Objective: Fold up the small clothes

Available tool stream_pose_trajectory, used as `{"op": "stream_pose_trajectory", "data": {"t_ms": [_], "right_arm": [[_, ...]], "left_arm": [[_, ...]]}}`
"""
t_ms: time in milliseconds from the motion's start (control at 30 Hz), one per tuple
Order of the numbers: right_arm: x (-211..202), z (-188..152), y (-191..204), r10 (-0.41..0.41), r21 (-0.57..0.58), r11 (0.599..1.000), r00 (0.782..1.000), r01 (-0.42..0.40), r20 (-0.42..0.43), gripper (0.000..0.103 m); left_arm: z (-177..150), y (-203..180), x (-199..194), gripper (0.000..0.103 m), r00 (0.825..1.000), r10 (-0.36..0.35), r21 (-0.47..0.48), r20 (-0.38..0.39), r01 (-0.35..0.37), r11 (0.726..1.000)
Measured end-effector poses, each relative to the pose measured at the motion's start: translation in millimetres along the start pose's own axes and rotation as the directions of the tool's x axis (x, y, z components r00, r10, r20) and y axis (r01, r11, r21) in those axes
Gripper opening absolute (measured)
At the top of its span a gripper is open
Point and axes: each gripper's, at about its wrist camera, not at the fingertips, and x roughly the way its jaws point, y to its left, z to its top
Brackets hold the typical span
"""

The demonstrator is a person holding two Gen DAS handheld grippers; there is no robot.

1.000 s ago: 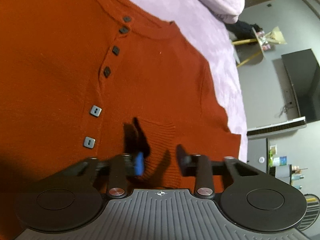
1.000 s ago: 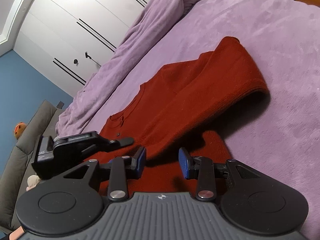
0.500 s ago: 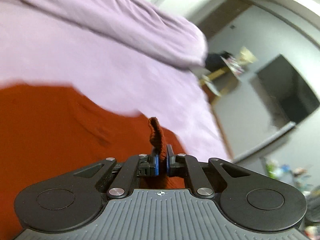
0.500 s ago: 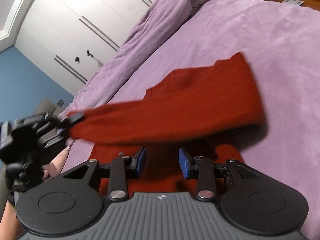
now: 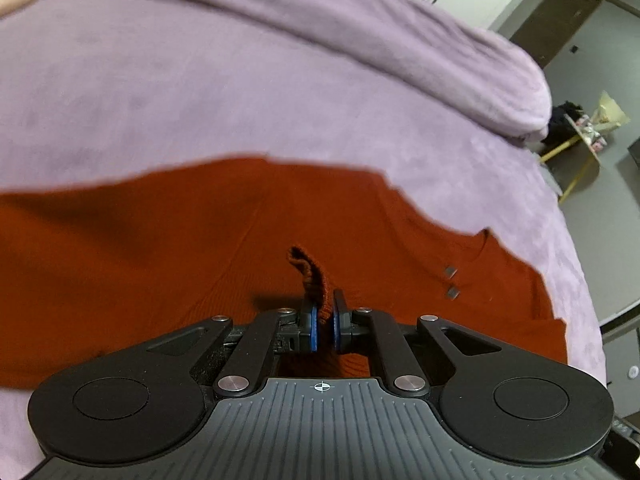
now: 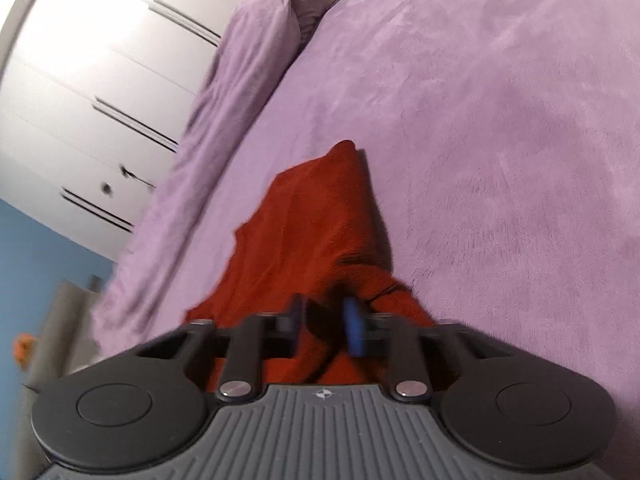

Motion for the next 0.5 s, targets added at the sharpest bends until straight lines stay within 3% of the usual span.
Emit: {"op": "stream_pose_trajectory", "data": {"t_ms": [33,100,167,200,267,333,400,500], "right_arm": [[-1,0,5,-0.025,-0.039,0.999,1.000,0.025,0.010,0.003],[-9,-4,20,-0.073,-0.148,0.985,0.990,0.091,0.117,0.000],[-17,-9,34,-0.143,-0.266,0.941,0.957,0.211,0.253,0.000],[-17,-10,35,-0.146,-0.281,0.935,0.957,0.216,0.251,0.000],[-14,-6,29,-0.120,-0.240,0.958,0.981,0.155,0.153,0.000],[-19,-7,27,-0.102,-0.220,0.966,0.984,0.134,0.148,0.004],[-22,-5,33,-0.085,-0.262,0.957,0.983,0.127,0.164,0.004],[-10,-6,47,-0.083,-0.339,0.933,0.989,0.120,0.122,0.004]], "left_arm": [[3,-6,-5,0.009,1.000,-0.015,0.010,0.025,0.014,1.000],[6,-16,-17,0.009,0.994,-0.044,0.051,0.095,0.039,0.998],[9,-25,-24,0.009,0.987,-0.038,0.115,0.159,0.019,0.993],[10,-28,-24,0.009,0.984,-0.029,0.137,0.175,0.005,0.991],[9,-27,-17,0.009,0.987,-0.004,0.156,0.159,-0.021,0.988],[5,-21,-7,0.009,0.992,0.033,0.156,0.118,-0.051,0.986],[-1,-13,3,0.009,0.994,0.069,0.145,0.084,-0.080,0.986],[-9,3,10,0.009,0.995,0.086,0.106,0.052,-0.091,0.990]]}}
